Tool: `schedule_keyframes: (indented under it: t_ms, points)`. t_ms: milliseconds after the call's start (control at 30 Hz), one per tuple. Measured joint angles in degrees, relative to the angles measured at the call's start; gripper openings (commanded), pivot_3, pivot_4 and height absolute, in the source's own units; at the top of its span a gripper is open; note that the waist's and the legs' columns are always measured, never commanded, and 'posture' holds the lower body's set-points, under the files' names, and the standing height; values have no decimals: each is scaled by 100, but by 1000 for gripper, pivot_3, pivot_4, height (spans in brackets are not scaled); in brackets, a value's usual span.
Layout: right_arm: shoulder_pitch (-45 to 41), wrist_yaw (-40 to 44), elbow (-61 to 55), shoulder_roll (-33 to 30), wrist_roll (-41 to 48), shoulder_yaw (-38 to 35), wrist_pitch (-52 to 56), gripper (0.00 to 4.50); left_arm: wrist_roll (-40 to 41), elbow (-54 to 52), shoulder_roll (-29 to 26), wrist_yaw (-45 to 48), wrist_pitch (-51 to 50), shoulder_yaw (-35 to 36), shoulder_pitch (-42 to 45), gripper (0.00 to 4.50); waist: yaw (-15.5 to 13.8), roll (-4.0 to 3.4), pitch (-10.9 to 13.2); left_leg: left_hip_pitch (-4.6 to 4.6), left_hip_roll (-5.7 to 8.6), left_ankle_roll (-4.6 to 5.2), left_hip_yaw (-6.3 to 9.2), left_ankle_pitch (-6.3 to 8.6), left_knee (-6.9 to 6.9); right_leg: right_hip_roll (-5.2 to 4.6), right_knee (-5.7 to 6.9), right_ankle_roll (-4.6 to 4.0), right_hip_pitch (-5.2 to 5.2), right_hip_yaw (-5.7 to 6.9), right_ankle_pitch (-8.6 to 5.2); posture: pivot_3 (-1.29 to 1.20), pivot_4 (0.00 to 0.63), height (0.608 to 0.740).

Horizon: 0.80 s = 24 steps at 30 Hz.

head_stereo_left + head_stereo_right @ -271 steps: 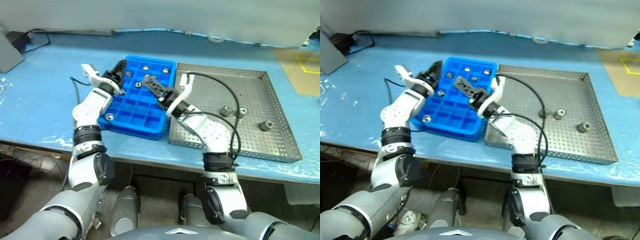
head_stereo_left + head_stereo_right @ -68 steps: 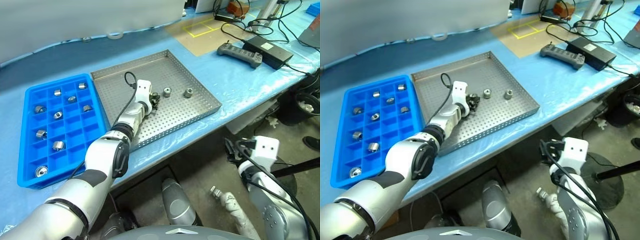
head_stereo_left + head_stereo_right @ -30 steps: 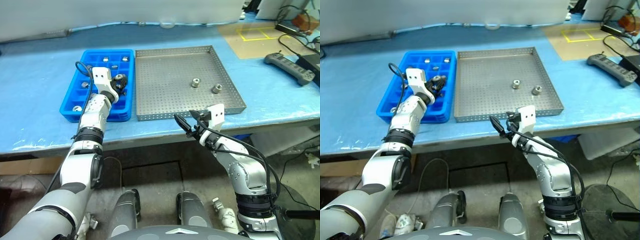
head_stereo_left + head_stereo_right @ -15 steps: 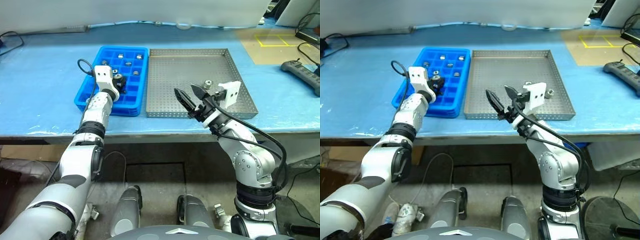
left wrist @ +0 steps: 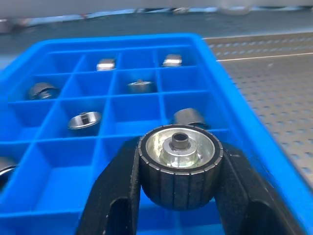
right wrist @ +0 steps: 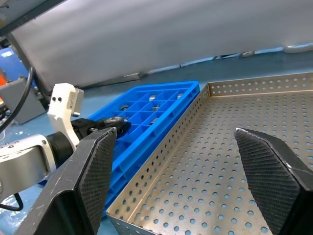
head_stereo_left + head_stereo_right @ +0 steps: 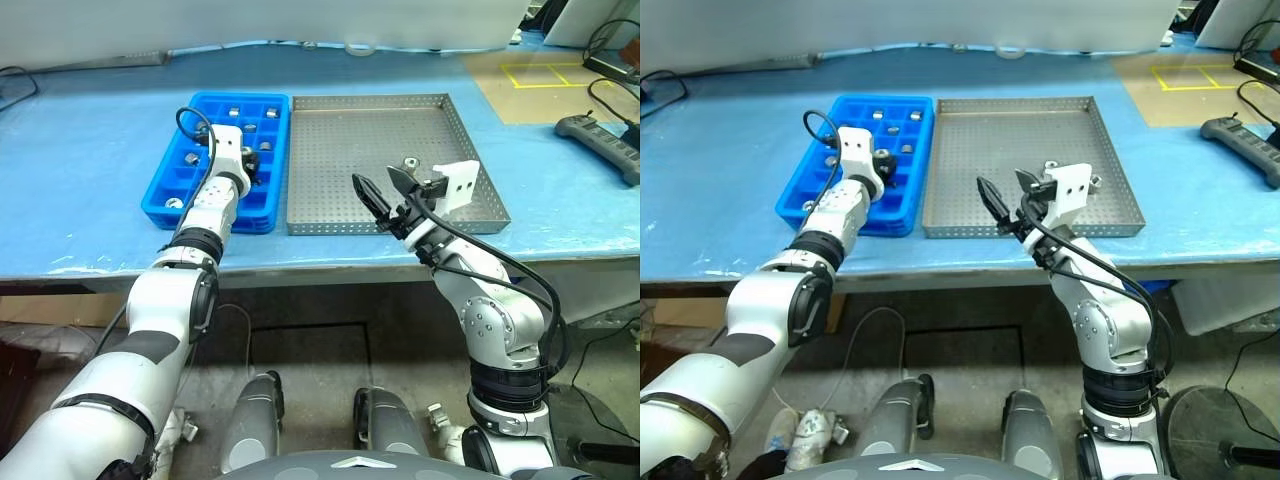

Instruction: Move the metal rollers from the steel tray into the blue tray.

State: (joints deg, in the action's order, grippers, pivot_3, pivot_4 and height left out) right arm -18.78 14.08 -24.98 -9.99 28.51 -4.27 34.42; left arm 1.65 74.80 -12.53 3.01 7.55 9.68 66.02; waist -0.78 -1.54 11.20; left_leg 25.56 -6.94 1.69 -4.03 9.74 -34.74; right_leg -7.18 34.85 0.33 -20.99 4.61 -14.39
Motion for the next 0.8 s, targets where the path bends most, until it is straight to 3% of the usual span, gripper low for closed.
schedule_keyframes:
  t_ms: [200, 800]
  points:
    - [18, -68, 0, -40, -49, -1, -2, 4033, -77, 133, -8, -593, -66, 16, 138, 1739, 0, 0, 0, -1, -2, 6, -8, -3, 0, 0, 0, -13, -2, -5, -2, -282, 150, 740]
    - [142, -190, -6, -68, -82, 46, -2, 4033, -214, 348, 1, -602, -389, 121, 350, 1739, 6, 1, 0, -1, -19, 21, -33, -14, 0, 2, 0, -34, -16, -12, 13, -296, 150, 740]
